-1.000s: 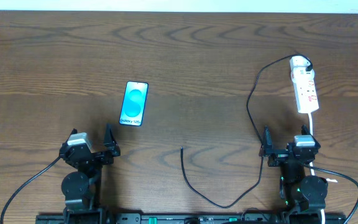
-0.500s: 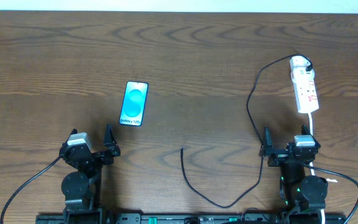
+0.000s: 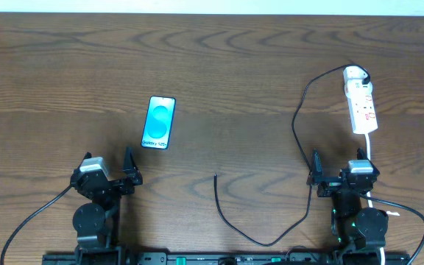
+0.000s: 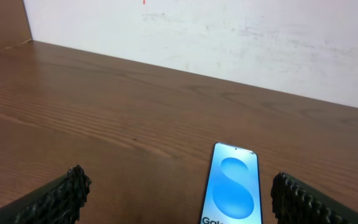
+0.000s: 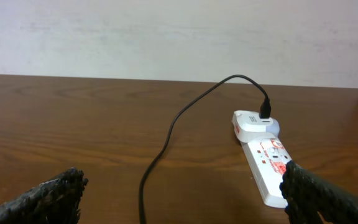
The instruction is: Plug charger to phone and switch on socket
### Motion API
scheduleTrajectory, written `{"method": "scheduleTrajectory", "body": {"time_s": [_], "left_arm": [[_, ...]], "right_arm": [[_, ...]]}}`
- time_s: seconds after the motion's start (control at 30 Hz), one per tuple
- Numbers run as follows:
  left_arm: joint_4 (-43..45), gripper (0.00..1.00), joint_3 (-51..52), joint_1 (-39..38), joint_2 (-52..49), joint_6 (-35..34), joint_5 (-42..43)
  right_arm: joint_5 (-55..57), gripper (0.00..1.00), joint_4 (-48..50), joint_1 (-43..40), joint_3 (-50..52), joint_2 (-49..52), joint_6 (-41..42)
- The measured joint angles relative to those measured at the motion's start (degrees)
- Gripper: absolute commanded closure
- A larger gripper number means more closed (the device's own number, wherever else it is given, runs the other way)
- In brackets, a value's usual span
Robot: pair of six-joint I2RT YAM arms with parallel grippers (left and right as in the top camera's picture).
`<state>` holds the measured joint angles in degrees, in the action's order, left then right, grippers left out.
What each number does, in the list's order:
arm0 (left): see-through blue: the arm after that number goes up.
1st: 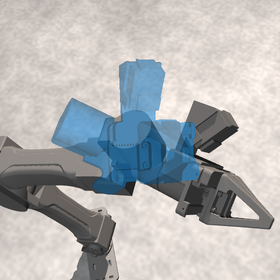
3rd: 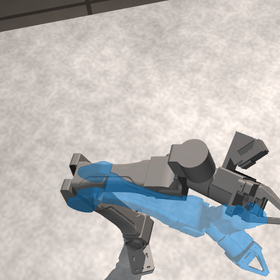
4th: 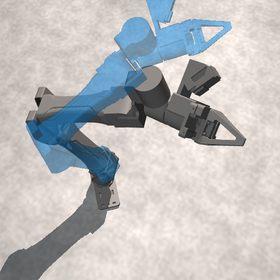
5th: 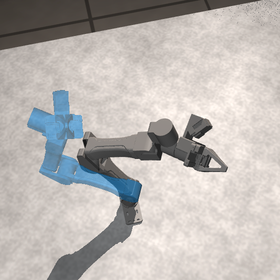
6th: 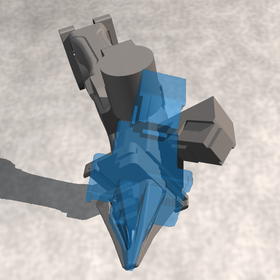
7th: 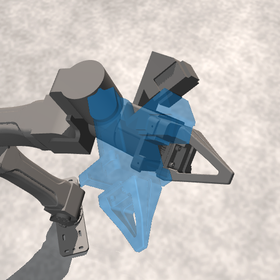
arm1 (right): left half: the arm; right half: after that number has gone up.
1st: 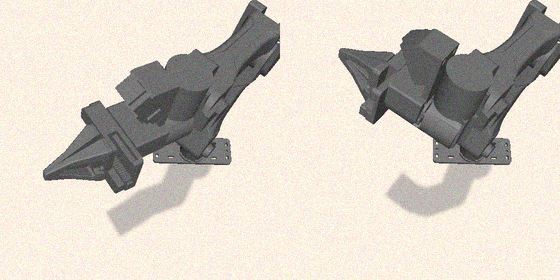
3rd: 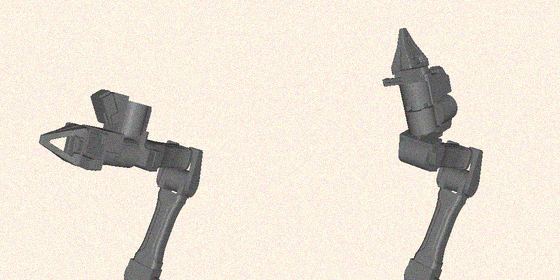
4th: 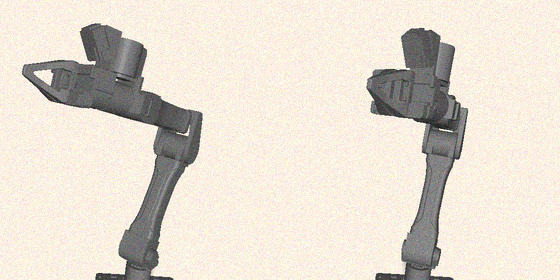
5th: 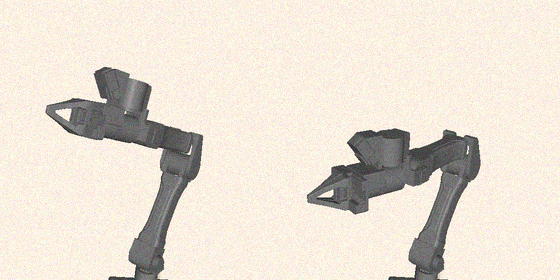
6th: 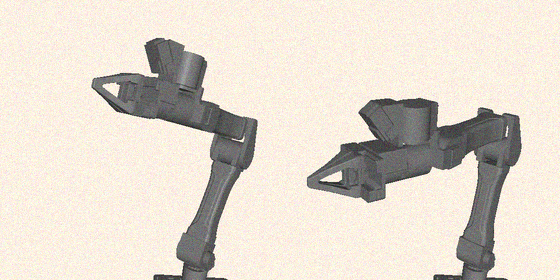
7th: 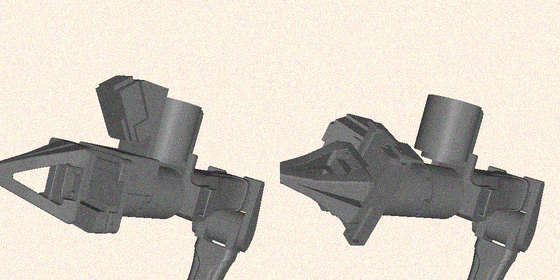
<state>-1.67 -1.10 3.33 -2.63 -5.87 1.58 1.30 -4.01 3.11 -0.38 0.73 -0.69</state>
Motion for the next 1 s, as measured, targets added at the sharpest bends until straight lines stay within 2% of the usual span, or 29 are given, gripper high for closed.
{"method": "scheduleTrajectory", "body": {"time_s": [0.53, 1.0], "left_arm": [[-5.27, 0.05, -4.83, 0.0, -1.57, 2.16, -0.24], [-5.53, 0.05, -21.0, 0.0, -20.72, 4.72, 1.51]], "right_arm": [[0.0, 0.01, 0.0, 0.0, 0.0, 0.0, 0.0], [0.0, 0.01, 0.0, 0.0, 0.0, -0.04, 0.0]]}}
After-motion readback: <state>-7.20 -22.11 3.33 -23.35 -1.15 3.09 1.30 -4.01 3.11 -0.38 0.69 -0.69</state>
